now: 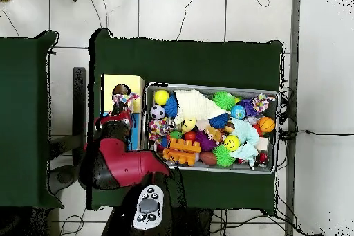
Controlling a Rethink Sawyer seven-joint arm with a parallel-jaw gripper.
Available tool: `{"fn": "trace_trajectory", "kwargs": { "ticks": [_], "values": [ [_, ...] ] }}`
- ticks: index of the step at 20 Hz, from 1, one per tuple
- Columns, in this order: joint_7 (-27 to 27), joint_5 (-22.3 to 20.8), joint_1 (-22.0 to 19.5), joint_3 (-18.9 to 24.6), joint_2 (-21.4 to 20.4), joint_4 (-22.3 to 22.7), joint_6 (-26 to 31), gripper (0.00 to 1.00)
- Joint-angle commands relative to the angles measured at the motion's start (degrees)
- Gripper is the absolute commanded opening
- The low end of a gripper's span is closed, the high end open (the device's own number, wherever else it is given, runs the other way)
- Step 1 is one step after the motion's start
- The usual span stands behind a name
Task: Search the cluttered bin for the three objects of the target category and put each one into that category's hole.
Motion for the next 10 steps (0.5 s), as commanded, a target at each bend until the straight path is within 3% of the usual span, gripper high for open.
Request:
{"fn": "trace_trajectory", "kwargs": {
  "ticks": [1,10],
  "values": [
    [8.48,-3.22,-7.25,8.41,-2.6,0.84,12.72,0.0],
    [8.15,-2.17,-9.05,10.18,-2.91,-0.9,14.14,0.0]
  ]
}}
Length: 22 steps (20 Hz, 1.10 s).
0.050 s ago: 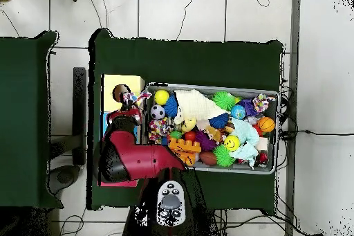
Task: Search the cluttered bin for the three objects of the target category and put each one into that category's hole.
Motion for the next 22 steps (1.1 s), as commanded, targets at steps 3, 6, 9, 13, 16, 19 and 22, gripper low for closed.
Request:
{"fn": "trace_trajectory", "kwargs": {
  "ticks": [3,6,9,13,16,19,22],
  "values": [
    [8.83,-1.22,-2.0,5.89,-0.15,-1.24,5.63,0.0],
    [9.21,-0.83,-2.2,6.51,-0.47,-1.78,5.42,0.0],
    [10.12,-2.15,-4.05,9.45,-0.81,-1.23,4.1,0.0],
    [11.85,-3.68,-6.56,13.92,-0.15,-0.39,1.49,0.0],
    [12.07,-3.04,-6.05,14.27,1.05,-0.9,0.28,0.0],
    [11.72,-0.63,-3.36,12.46,2.96,-2.67,-0.62,0.0],
    [11.59,0.24,-2.66,12.43,3.6,-3.59,-0.07,0.0]
  ]
}}
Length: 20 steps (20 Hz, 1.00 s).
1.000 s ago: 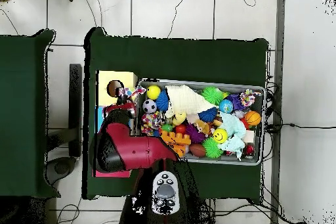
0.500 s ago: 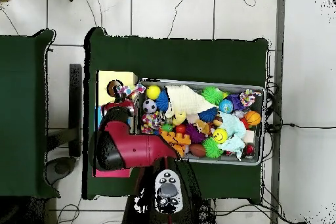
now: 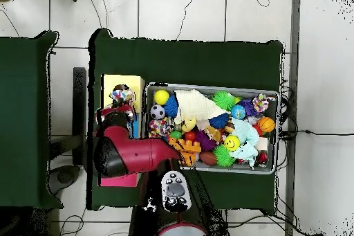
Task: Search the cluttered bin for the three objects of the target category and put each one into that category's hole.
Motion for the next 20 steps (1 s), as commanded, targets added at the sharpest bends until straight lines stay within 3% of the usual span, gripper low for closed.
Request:
{"fn": "trace_trajectory", "kwargs": {
  "ticks": [1,6,14,20],
  "values": [
    [11.52,0.6,0.39,5.52,3.13,-3.57,-0.56,0.0],
    [11.18,-0.79,-0.15,6.78,4.54,-4.76,-2.09,0.0],
    [9.81,-0.34,1.74,4.17,4.71,-8.17,-6.74,0.0],
    [7.87,1.96,5.26,-1.51,4.96,-9.57,-7.73,0.0]
  ]
}}
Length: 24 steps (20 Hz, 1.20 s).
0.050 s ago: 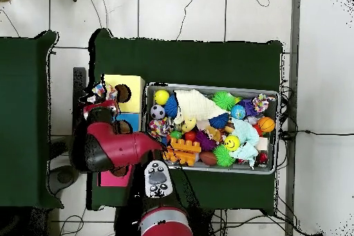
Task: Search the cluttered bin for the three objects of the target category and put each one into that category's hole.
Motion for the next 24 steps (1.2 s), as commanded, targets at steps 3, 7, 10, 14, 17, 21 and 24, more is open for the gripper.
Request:
{"fn": "trace_trajectory", "kwargs": {
  "ticks": [3,7,10,14,17,21,24],
  "values": [
    [6.79,2.94,3.96,-6.77,2.34,-5.16,-4.1,0.0],
    [5.37,4.01,6.51,-11.26,3.35,-6.12,-1.16,0.0],
    [5.11,4.78,8.31,-13.93,4.07,-6.95,0.63,0.0],
    [5.16,3.97,8.74,-15.52,4.28,-7.07,1.63,0.0],
    [5.15,3.47,9.21,-16.59,4.42,-7.31,2.97,0.0],
    [4.95,3.03,9.83,-17.86,4.91,-7.62,4.51,0.0],
    [4.94,3.17,10.2,-18.58,5.9,-8.36,5.35,0.0]
  ]
}}
